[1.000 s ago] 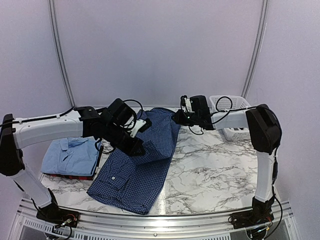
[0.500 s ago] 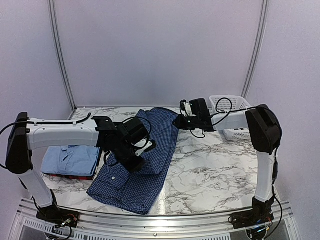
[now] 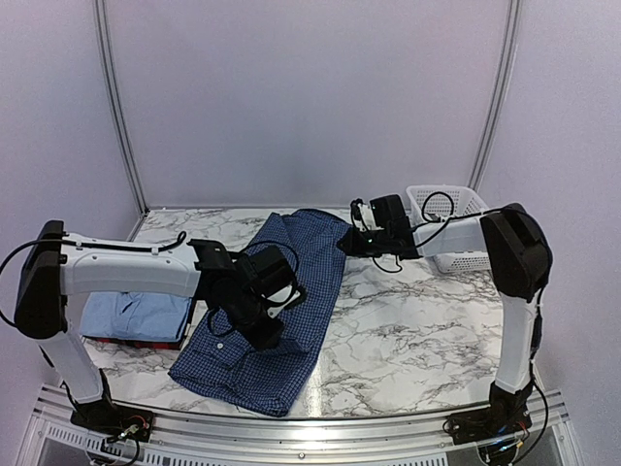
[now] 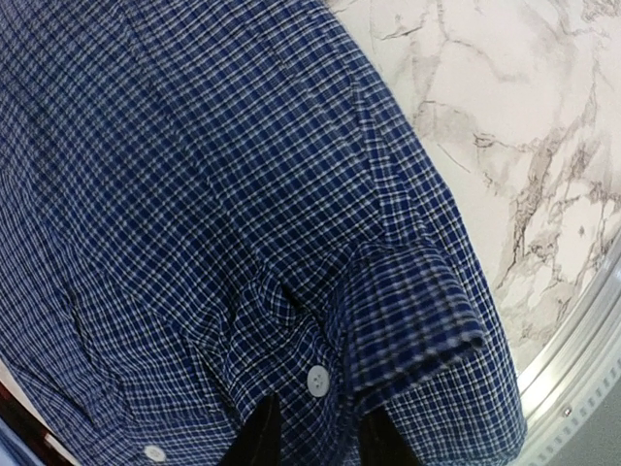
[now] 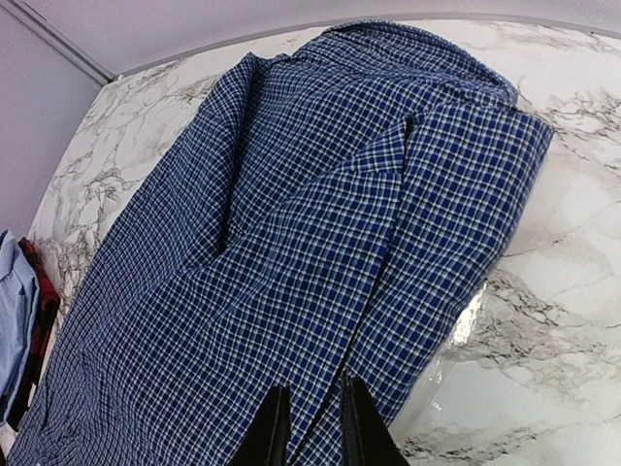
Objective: Fold and stack the long sleeve shirts
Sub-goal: Fold the sleeve of the rectangle-folded shirt, then move the rectangle-folded shirt to the center of the board.
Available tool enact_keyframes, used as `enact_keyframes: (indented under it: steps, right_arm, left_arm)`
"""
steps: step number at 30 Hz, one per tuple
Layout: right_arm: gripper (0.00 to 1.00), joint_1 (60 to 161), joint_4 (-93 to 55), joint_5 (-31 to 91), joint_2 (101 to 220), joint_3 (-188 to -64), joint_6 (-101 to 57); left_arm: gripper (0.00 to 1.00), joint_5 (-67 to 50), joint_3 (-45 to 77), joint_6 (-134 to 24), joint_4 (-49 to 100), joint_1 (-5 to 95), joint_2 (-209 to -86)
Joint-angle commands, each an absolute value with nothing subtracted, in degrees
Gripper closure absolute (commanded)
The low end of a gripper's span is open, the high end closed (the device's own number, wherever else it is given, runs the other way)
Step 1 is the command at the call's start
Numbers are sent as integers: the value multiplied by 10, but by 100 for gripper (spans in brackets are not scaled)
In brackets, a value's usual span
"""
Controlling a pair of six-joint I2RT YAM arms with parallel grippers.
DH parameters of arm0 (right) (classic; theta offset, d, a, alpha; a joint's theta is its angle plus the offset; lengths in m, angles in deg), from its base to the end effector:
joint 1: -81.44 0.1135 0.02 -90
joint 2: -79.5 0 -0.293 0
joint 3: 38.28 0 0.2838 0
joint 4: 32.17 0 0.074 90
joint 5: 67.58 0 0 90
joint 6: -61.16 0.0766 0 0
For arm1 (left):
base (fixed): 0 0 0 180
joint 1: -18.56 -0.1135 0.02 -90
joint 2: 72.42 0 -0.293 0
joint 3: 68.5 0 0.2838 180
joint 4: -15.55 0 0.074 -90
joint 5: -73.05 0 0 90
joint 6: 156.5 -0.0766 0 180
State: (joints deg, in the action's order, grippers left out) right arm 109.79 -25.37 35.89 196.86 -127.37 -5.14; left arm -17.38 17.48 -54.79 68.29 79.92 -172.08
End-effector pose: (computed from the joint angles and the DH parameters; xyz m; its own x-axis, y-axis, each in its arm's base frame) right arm 0.4546 0.2655 0.1540 -0.7161 0.0578 -0.6956 -0.3732 0.8104 0.4515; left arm 0.1947 -0.3553 0.1972 -0.6080 0.6898 -0.3931 0.7688 0.6351 -0.0745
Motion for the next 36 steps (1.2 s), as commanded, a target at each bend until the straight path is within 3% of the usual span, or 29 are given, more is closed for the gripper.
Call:
enact_keyframes:
  steps: [1, 10, 15, 19, 25, 36]
  right_arm:
    - [85, 1096, -250, 368, 1935, -1261, -61]
    - [84, 1100, -256, 377, 1915, -1225, -53]
    - [82, 1103, -258, 376, 1921, -1221, -47]
    - [78, 1110, -259, 383, 1933, -1231, -37]
    - [72, 1138, -266, 381, 1926, -1218, -26]
    - [70, 1194, -289, 388, 1903, -1176, 17]
  left_arm:
    - [69, -154, 149, -532, 667, 803, -1712]
    - [43, -74, 134, -526, 653, 803, -1665]
    - [38, -56, 112, -508, 640, 802, -1637]
    - [45, -24, 88, -484, 595, 802, -1644]
    - [71, 55, 24, -430, 483, 803, -1666]
    - [82, 121, -44, -382, 393, 845, -1696]
